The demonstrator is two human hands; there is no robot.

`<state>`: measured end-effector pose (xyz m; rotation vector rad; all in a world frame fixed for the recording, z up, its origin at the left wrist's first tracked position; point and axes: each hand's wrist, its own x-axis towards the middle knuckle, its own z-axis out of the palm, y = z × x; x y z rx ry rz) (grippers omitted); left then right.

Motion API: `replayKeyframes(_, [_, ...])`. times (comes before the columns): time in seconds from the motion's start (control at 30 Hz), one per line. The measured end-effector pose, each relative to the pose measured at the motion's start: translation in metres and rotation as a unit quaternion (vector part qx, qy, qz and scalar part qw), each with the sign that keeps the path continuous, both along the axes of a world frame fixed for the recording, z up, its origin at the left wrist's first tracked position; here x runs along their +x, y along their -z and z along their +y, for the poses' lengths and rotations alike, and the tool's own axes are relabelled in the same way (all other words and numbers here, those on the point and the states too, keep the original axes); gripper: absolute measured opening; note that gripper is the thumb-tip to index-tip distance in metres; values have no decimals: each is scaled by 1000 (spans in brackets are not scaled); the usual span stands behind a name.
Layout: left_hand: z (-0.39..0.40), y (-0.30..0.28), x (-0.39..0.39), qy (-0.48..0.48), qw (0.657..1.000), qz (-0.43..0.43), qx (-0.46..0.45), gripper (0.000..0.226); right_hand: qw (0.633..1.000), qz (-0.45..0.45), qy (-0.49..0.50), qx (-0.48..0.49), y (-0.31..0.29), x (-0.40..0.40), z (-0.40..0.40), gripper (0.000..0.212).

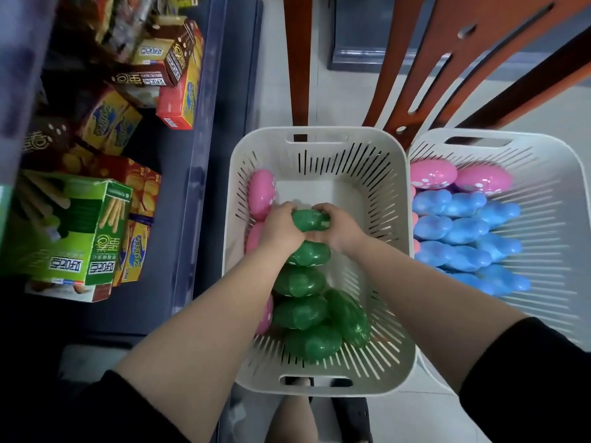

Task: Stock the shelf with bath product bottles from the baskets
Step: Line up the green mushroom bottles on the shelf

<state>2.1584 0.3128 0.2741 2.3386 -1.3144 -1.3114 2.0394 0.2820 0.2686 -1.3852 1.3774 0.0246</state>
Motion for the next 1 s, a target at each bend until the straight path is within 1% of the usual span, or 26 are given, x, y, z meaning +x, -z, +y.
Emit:
replayKeyframes(0.13, [7, -23, 9, -20, 997, 57, -42, 59, 999, -12, 10, -32, -21, -4, -3, 67])
replayKeyframes(0.23, [13, -54, 12, -28, 993, 82, -77, 61, 999, -28, -12, -39, -51, -7, -6, 71])
replayKeyframes(0.3, [15, -74, 14, -41, 990, 90, -98, 64, 997, -31, -33, -63, -76, -9, -8, 75])
replayKeyframes(0.4, [17, -115, 14, -44, 984, 95, -142, 63, 991, -23, -47, -126, -119, -15, -9, 72])
replayKeyframes(0.5, [23, -161, 13, -41, 976, 103, -188, 61, 982, -42, -46, -179, -164, -23, -6, 69])
replayKeyframes(0.6, [32, -214, 10, -20, 967, 84, -241, 58, 973, -53, -55, -218, -216, -31, 0, 70])
replayKeyframes(0.73, [46, -292, 4, -22, 954, 87, -286, 56, 961, -105, -43, -253, -294, -42, 11, 62])
replayKeyframes(0.87, [69, -365, -3, -28, 931, 88, -354, 51, 942, -171, -29, -286, -367, -51, 32, 53])
replayKeyframes(0.93, [86, -403, -7, -39, 921, 86, -379, 49, 932, -214, -21, -291, -402, -54, 46, 49])
replayKeyframes(1.0, [107, -437, -10, -60, 910, 109, -395, 47, 926, -257, -15, -277, -436, -56, 62, 41])
